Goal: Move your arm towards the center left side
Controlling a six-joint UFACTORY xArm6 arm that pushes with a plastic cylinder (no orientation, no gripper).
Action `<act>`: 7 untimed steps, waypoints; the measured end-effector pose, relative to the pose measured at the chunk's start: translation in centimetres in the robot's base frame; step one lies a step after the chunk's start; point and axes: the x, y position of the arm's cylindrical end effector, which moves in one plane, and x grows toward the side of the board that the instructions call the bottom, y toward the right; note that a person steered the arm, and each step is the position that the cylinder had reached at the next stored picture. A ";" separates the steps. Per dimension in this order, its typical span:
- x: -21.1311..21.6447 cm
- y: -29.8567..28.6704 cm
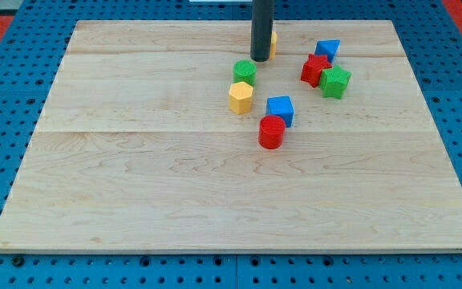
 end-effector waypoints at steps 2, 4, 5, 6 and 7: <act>0.2 -12.3; 6.2 -7.4; 10.8 -7.4; 14.0 -8.7; 14.0 -13.8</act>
